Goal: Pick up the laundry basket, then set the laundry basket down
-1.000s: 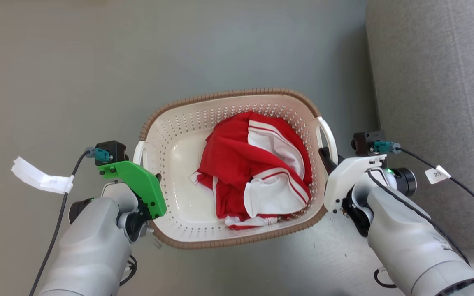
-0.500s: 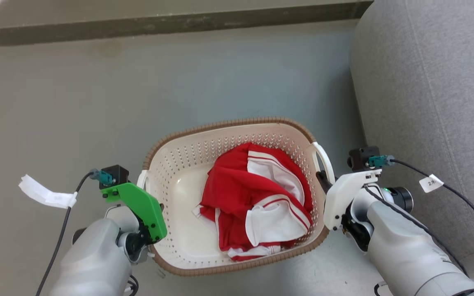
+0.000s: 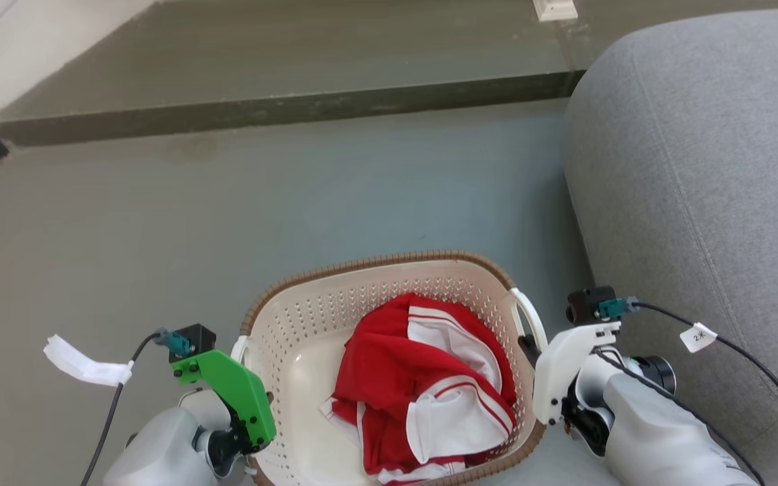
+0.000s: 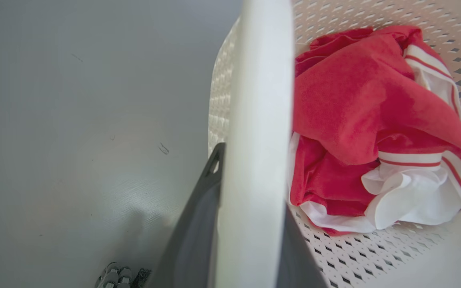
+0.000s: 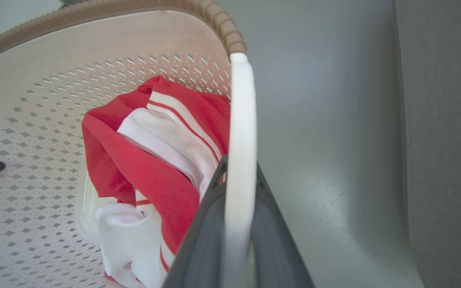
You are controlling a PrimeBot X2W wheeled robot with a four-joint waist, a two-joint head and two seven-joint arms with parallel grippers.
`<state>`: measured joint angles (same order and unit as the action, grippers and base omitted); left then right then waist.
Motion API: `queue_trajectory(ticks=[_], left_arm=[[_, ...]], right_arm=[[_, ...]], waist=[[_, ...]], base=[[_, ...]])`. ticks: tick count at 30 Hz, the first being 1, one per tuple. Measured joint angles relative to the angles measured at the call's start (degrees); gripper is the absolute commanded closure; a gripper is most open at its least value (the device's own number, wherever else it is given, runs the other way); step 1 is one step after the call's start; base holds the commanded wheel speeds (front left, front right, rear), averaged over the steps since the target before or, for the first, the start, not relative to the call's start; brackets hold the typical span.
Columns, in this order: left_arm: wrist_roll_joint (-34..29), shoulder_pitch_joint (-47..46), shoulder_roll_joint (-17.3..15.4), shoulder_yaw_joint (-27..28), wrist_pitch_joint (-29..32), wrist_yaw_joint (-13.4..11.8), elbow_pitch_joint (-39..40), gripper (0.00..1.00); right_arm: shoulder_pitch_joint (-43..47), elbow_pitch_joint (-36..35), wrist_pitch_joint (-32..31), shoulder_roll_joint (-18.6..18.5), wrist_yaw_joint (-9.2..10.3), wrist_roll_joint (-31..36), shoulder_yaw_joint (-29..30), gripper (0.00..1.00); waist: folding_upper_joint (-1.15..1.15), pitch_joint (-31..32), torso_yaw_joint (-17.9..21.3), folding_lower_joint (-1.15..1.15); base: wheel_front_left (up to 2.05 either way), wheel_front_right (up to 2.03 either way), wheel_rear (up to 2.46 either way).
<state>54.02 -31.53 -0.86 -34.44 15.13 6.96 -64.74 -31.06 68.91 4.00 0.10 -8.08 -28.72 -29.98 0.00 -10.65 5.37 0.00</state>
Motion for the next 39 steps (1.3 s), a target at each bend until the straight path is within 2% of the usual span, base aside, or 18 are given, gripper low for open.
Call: queue_trajectory(ticks=[18, 39], left_arm=[[2.29, 4.6, -0.1, -0.86, 1.89, 0.08, -0.18, 1.0], [3.91, 4.82, -1.02, -2.35, 3.38, 0.08, 0.4, 1.0]], right_arm=[[5.0, -0.01, -2.65, -0.23, -0.15, -3.63, -1.63, 1.0], [5.73, -1.52, -4.52, -0.59, -0.14, -6.76, -3.79, 1.0]], waist=[[0.0, 7.44, 0.17, 0.0], [0.0, 8.6, 0.57, 0.0]], base=[[0.0, 0.0, 0.0], [0.0, 0.0, 0.0]])
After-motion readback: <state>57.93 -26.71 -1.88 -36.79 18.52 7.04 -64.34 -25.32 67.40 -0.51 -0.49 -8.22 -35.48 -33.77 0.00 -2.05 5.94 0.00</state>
